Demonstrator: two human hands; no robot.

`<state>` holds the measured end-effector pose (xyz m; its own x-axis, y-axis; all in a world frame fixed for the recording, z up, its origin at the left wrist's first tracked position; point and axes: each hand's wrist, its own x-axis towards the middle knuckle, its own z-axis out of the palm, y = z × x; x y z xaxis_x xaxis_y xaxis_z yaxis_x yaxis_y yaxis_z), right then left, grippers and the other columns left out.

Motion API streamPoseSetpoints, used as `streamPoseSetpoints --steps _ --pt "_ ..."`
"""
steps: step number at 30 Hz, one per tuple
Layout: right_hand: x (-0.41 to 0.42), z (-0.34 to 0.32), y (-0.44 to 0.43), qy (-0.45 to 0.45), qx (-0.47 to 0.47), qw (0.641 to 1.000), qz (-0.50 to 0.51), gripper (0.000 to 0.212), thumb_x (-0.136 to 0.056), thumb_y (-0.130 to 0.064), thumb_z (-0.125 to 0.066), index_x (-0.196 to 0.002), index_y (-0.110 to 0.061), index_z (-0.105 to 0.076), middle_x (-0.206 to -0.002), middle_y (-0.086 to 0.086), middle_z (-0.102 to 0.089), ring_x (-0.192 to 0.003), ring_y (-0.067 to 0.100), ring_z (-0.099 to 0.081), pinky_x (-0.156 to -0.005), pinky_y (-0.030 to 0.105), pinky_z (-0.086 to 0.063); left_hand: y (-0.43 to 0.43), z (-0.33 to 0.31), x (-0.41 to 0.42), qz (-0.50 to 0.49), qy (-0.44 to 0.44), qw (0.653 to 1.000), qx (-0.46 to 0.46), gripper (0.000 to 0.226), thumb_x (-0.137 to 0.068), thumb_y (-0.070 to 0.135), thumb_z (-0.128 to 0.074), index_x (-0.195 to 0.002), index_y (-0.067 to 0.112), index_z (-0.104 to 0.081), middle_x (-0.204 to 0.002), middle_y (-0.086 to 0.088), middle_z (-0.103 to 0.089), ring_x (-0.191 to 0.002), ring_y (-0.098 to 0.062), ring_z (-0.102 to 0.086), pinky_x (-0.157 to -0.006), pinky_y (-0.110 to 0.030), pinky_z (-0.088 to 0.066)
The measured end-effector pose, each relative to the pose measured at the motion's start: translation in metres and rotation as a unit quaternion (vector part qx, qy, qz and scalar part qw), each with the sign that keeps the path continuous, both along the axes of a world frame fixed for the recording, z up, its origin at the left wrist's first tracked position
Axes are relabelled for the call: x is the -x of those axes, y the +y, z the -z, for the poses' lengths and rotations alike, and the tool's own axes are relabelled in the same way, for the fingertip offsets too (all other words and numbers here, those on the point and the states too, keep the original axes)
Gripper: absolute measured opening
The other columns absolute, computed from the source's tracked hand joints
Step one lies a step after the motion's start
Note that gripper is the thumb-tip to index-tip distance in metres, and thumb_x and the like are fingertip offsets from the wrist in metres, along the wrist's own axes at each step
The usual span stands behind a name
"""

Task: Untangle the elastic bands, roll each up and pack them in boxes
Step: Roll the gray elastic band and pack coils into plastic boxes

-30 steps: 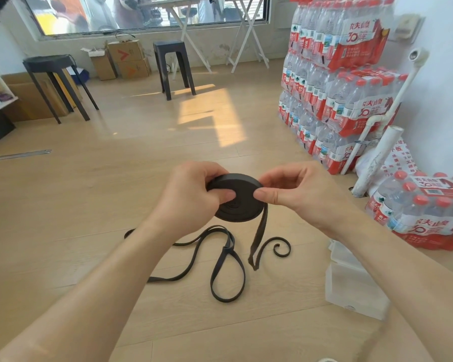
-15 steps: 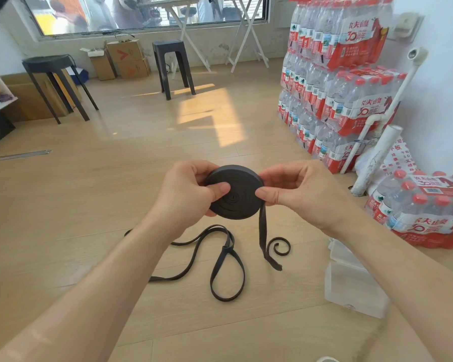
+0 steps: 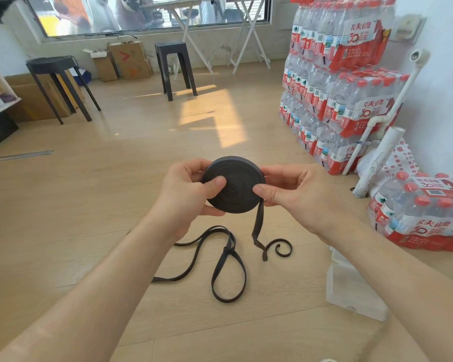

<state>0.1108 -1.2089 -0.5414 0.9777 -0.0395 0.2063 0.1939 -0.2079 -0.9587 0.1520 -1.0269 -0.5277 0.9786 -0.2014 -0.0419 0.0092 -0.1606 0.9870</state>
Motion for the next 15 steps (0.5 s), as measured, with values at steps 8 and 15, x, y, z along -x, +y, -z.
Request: streamPoseSetpoints --steps 8,15 --pt "-0.007 -0.002 -0.012 0.002 0.158 0.987 0.030 0.016 -0.083 -0.005 -0.071 -0.094 -0.016 -0.074 -0.077 -0.001 -0.073 -0.068 0.006 -0.066 -0.065 0.019 -0.054 0.004 0.002 0.000 0.201 -0.148 0.955 -0.163 0.073 -0.081 0.004 -0.070 -0.131 0.048 -0.040 -0.119 0.019 -0.057 -0.106 0.008 -0.055 -0.080 -0.014 -0.052" --pt "-0.012 -0.002 -0.030 0.110 -0.042 0.991 -0.069 0.021 -0.080 0.001 -0.068 -0.099 -0.004 -0.072 -0.094 0.016 -0.074 -0.082 0.022 -0.067 -0.074 0.034 -0.053 0.012 -0.009 0.001 0.271 -0.240 0.890 -0.276 0.109 -0.062 0.010 -0.086 -0.145 0.040 -0.023 -0.143 0.026 -0.033 -0.128 0.016 -0.027 -0.096 0.004 -0.022"
